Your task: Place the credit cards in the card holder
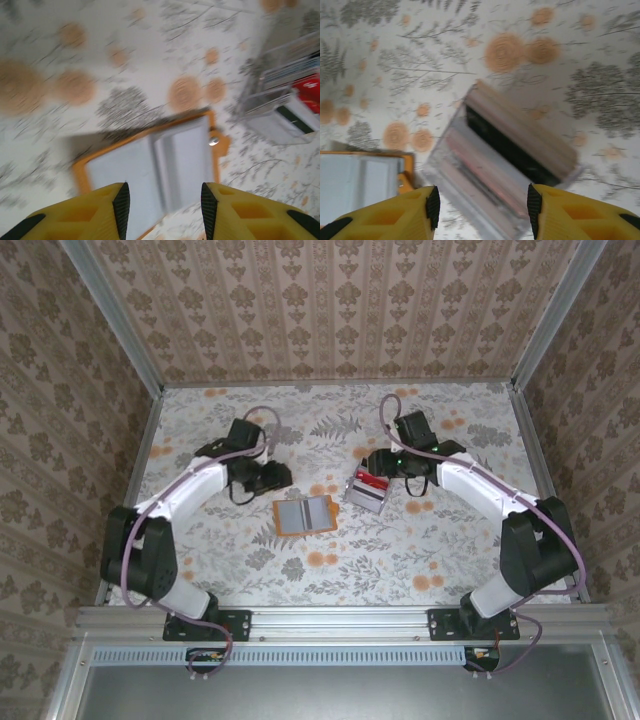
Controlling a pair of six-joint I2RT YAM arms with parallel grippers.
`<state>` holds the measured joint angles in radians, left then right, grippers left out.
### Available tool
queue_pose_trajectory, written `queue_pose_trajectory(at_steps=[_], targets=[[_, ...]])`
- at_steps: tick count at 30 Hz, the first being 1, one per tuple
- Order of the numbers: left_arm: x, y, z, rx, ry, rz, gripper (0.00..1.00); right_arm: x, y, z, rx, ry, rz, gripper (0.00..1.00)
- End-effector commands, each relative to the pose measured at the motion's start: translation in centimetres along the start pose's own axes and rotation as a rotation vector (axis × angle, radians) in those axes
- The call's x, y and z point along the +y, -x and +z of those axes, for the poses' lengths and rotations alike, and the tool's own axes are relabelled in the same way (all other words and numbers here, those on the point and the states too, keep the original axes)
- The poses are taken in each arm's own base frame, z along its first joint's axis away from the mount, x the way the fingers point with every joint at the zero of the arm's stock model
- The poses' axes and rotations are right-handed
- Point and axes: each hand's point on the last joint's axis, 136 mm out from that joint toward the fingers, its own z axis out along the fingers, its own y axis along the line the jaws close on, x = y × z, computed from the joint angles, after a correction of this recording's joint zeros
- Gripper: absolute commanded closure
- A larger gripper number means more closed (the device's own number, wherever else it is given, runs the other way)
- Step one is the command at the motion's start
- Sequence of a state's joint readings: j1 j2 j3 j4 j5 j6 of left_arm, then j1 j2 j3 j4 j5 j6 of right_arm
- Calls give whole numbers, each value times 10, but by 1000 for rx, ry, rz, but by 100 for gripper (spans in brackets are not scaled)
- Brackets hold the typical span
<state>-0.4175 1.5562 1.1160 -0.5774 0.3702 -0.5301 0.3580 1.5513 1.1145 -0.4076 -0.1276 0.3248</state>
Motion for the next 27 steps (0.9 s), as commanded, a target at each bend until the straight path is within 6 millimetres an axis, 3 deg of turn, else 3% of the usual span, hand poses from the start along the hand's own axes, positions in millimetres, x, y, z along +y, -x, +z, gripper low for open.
queue_pose_trajectory(at_steps=[1, 6, 11, 17, 27], targets=[[-40, 15, 19, 11, -56, 84, 56, -22, -9, -5, 33, -79, -55, 47], [-78, 24, 52, 58, -100, 154, 55, -32, -7, 4, 61, -87, -73, 45], [-102, 19, 85, 117, -130, 195, 55, -30, -7, 22, 114, -69, -91, 44], [-109, 12, 116, 171, -140, 202, 55, -26, -1, 35, 124, -51, -96, 43], [-108, 5, 138, 209, -137, 194, 56, -29, -3, 52, 164, -55, -97, 42]])
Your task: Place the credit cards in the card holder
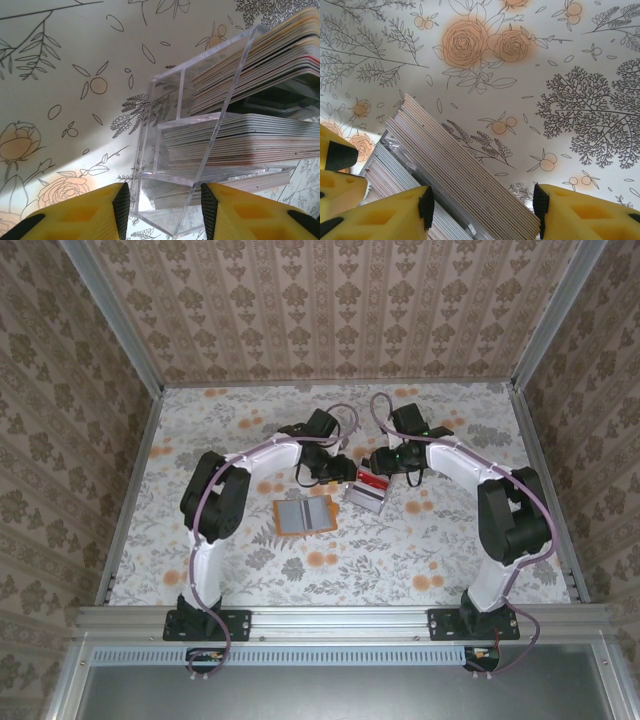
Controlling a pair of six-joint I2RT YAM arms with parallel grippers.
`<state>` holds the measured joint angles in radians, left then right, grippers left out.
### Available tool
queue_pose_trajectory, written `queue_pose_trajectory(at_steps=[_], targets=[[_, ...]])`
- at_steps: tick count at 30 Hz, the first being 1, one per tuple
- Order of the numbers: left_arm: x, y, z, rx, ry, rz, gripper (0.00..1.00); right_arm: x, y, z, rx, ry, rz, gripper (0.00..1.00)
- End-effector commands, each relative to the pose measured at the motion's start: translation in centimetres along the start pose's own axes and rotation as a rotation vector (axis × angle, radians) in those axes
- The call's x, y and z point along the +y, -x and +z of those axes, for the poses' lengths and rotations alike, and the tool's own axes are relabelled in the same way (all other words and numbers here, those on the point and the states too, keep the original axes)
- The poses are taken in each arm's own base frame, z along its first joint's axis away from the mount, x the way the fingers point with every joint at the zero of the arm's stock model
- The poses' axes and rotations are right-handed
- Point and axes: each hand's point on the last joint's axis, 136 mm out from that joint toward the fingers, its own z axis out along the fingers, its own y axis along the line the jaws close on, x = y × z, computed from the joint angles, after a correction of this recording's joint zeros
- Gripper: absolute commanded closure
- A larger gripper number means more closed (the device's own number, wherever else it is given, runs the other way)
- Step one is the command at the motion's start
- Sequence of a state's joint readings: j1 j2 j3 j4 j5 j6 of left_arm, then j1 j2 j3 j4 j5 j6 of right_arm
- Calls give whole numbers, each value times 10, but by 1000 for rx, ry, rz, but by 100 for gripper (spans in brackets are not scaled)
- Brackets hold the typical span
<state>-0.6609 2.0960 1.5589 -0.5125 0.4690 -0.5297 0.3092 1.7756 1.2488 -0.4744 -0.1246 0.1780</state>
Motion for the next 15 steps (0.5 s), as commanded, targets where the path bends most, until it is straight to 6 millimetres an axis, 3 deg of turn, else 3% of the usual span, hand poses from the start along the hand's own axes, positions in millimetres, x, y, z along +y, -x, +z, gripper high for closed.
queue_pose_trajectory(at_steps=[1, 8, 15], targets=[[-1, 1, 10, 13, -9, 4, 56, 1, -1, 6, 28, 10, -13, 42], [10, -6, 20, 35, 0, -18, 57, -6, 5, 5, 12, -28, -2, 43], [26, -16, 27, 47, 14, -54, 57, -11, 21, -17, -65, -44, 13, 43]])
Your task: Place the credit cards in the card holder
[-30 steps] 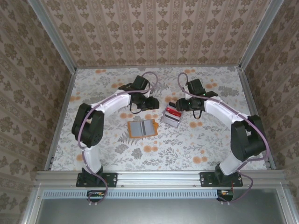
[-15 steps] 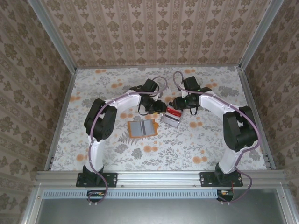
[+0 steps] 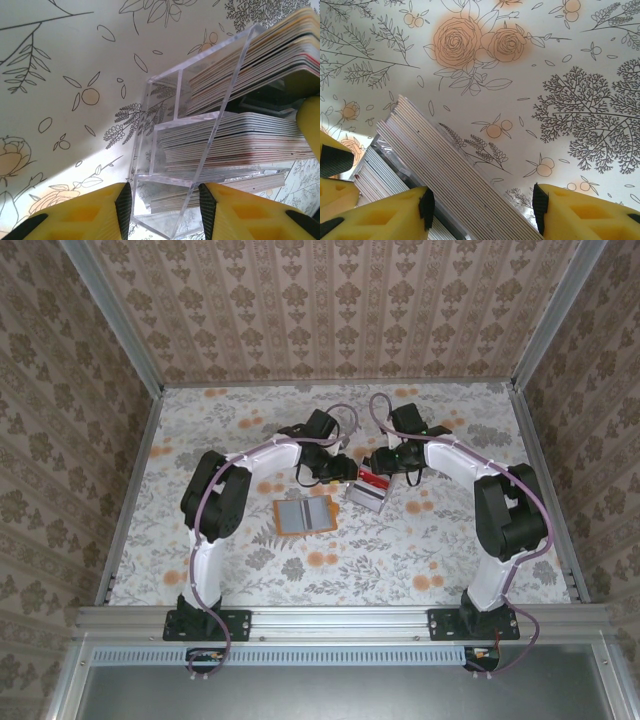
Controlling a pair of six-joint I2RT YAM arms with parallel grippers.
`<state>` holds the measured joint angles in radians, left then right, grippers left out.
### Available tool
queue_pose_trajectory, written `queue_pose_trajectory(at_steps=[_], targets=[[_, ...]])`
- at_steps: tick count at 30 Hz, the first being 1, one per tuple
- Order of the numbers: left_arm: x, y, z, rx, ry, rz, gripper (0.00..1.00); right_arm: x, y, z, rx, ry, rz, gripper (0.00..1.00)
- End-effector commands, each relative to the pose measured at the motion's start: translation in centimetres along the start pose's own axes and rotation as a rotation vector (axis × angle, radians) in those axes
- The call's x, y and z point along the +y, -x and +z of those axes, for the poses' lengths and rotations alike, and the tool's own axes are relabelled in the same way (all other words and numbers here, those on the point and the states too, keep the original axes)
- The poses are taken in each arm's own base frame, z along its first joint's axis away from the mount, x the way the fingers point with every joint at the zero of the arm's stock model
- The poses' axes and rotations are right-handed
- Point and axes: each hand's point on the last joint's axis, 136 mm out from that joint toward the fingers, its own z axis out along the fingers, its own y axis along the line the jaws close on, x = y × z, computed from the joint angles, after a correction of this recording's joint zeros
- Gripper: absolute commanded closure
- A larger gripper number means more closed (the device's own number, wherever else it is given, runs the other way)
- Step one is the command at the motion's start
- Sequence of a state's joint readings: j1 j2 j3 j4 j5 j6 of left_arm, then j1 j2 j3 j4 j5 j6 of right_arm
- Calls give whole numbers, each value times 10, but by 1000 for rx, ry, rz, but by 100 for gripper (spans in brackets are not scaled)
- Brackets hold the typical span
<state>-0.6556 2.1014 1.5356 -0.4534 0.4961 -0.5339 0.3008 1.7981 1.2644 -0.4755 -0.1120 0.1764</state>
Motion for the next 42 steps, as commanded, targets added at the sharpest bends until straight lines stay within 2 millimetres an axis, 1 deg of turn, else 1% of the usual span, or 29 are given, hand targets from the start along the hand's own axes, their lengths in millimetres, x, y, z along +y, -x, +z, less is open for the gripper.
queue_pose_trajectory(at_steps=[1, 4, 11, 14, 16, 22, 28, 32, 39, 42], targets=[[29, -21, 21, 61, 49, -66, 57, -5, 20, -24, -75, -25, 8, 44], [31, -23, 23, 62, 49, -70, 58, -4, 22, -27, -86, -21, 9, 44], [31, -24, 22, 60, 47, -67, 58, -6, 20, -23, -74, -25, 7, 45], [30, -24, 22, 59, 44, -69, 58, 7, 17, -22, -60, 44, -18, 44], [29, -23, 23, 59, 40, -66, 58, 9, 13, -19, -44, 53, -23, 44], [30, -25, 25, 64, 42, -68, 58, 1, 0, -3, 16, 20, -34, 42], [31, -26, 25, 68, 42, -71, 58, -16, 0, 7, 29, -73, -42, 41], [30, -26, 25, 67, 44, -72, 58, -23, 5, 5, 10, -112, -40, 41], [33, -27, 27, 74, 48, -77, 59, -35, 18, -12, -64, -182, -30, 41], [34, -28, 28, 76, 47, -77, 59, -36, 24, -18, -89, -191, -30, 41]])
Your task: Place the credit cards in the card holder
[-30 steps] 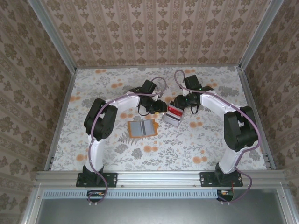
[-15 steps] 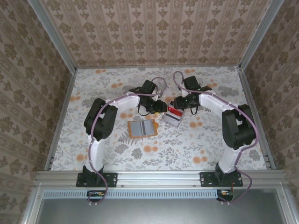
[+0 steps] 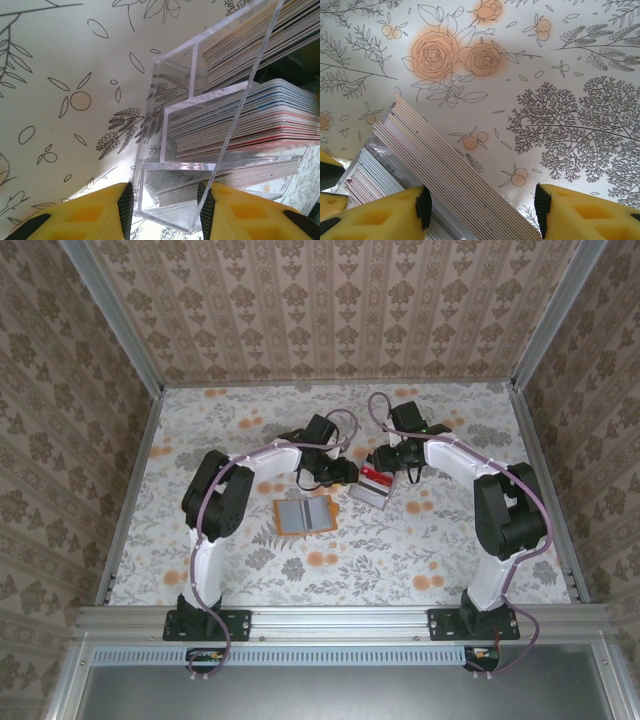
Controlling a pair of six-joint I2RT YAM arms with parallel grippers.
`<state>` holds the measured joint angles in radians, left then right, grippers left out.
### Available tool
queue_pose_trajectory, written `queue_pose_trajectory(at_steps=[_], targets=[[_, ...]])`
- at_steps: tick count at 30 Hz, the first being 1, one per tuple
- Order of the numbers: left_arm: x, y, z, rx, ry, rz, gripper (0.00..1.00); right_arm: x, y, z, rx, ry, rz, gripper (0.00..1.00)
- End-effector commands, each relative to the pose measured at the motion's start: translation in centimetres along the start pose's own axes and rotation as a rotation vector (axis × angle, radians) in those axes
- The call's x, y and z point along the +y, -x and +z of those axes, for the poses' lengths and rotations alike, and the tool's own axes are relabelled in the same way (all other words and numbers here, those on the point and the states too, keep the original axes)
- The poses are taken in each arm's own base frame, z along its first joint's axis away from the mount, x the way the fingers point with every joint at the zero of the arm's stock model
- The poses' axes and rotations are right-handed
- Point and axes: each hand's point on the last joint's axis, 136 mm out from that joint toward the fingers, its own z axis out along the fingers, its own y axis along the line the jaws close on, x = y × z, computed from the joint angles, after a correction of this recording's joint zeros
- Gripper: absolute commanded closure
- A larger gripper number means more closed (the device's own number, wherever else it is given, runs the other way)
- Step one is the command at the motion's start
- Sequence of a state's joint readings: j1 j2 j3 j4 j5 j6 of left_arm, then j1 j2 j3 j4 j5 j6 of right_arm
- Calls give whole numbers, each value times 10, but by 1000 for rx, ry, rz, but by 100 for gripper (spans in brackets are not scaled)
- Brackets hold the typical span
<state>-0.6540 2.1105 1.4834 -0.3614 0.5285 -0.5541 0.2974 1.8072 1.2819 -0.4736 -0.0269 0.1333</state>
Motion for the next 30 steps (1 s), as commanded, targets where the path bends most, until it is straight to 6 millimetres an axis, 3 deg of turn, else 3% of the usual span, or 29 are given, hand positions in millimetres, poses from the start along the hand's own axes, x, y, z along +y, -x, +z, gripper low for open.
queue_pose_trajectory(at_steps=[1, 17, 21, 27, 30], targets=[[33, -25, 16, 84, 90, -72, 59, -24, 15, -15, -66, -110, 14, 41], [32, -23, 15, 84, 87, -74, 60, -21, 24, -24, -102, -99, 3, 47], [31, -22, 14, 82, 88, -72, 60, -17, 24, -24, -110, -75, 0, 55], [31, -22, 15, 83, 86, -76, 60, -10, 27, -29, -125, -37, -13, 74], [30, -21, 15, 81, 85, -73, 60, -10, 25, -29, -123, -36, -21, 78]])
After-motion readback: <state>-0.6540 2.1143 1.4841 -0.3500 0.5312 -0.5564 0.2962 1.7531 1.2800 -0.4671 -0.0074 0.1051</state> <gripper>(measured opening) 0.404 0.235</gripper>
